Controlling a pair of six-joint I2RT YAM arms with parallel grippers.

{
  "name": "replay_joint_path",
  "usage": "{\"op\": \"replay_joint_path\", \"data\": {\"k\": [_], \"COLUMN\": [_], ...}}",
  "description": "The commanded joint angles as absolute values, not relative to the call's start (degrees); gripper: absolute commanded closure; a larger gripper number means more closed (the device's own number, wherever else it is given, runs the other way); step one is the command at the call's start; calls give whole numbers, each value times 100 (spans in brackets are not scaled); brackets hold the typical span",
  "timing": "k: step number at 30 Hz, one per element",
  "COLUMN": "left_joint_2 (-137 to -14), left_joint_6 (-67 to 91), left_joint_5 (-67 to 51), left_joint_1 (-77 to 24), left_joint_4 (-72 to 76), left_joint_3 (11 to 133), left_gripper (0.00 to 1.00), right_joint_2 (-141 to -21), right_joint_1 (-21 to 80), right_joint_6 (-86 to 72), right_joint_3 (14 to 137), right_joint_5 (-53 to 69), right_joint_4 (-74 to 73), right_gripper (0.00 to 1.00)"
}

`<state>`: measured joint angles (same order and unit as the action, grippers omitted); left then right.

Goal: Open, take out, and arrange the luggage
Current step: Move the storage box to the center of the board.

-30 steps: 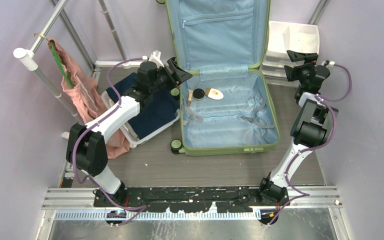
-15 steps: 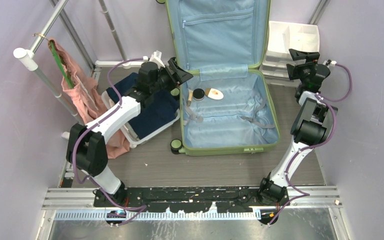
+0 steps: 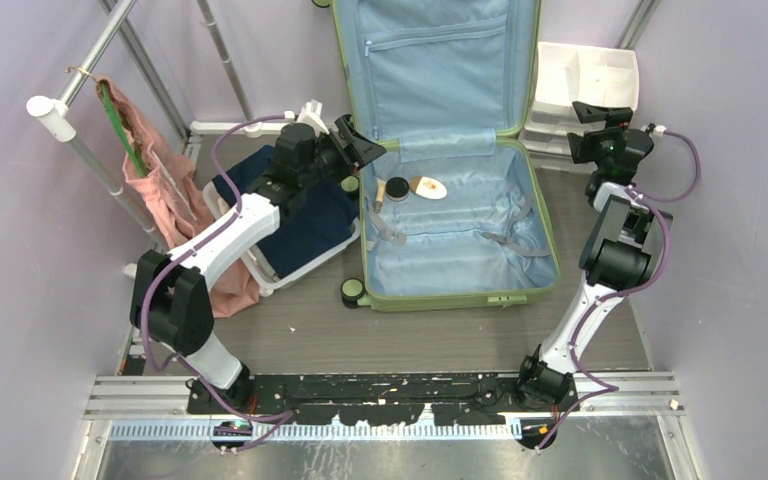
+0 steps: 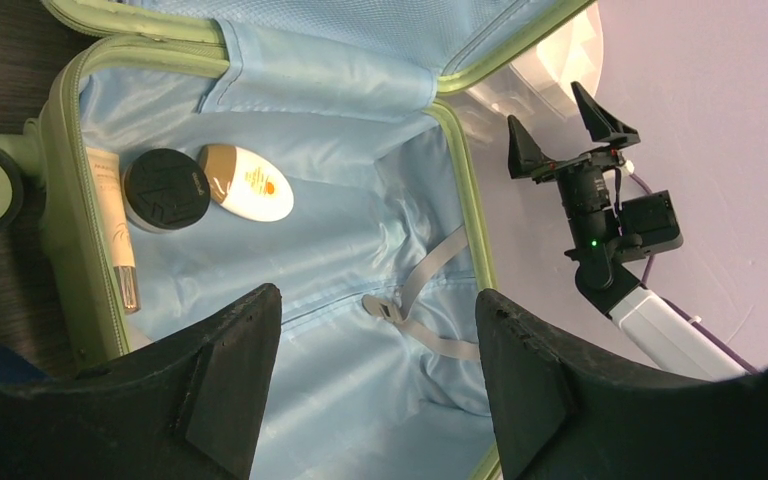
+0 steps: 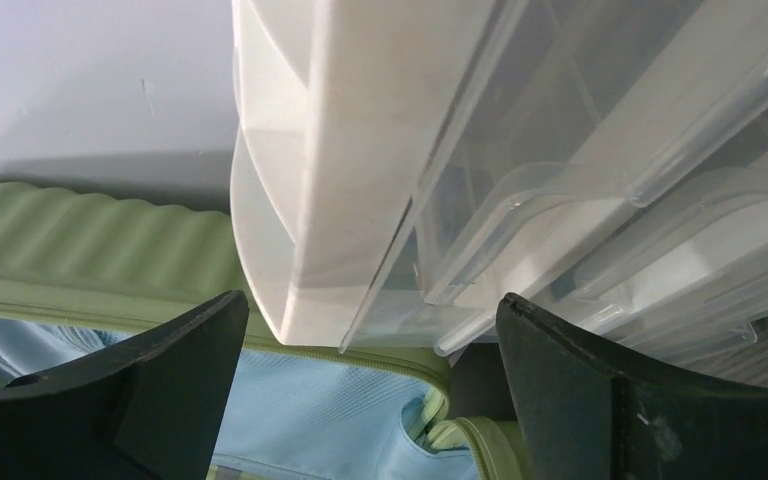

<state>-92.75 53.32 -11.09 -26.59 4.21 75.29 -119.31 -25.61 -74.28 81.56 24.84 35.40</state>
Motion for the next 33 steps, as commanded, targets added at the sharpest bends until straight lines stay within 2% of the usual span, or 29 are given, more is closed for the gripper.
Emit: {"op": "replay_joint_path", "data": {"k": [1, 16, 22, 33], "left_joint_2": [-9013, -9032, -9078, -9013], "left_joint_6": [5221, 5158, 5183, 5186], "left_joint_5": [-1043, -1044, -1080, -1067], "left_joint_1": [-2688, -2689, -2689, -2689], "left_joint_4": [662, 630, 655, 616], "left_joint_3": [7550, 7589, 7659, 7607], "left_gripper": [28, 27, 27, 27], "right_joint_2": [-11647, -12147, -12184, -12306], "right_joint_1": [-2593, -2277, -2281, -2346], "right_joint_6": [-7579, -7770, -7663, -7574], "right_joint_3": [8114, 8756, 8664, 8886], "right_joint_5": [2410, 2285, 2047, 2309], "right_joint_4": [3486, 3722, 3660, 5040], "right_gripper": [0, 0, 0, 0]}}
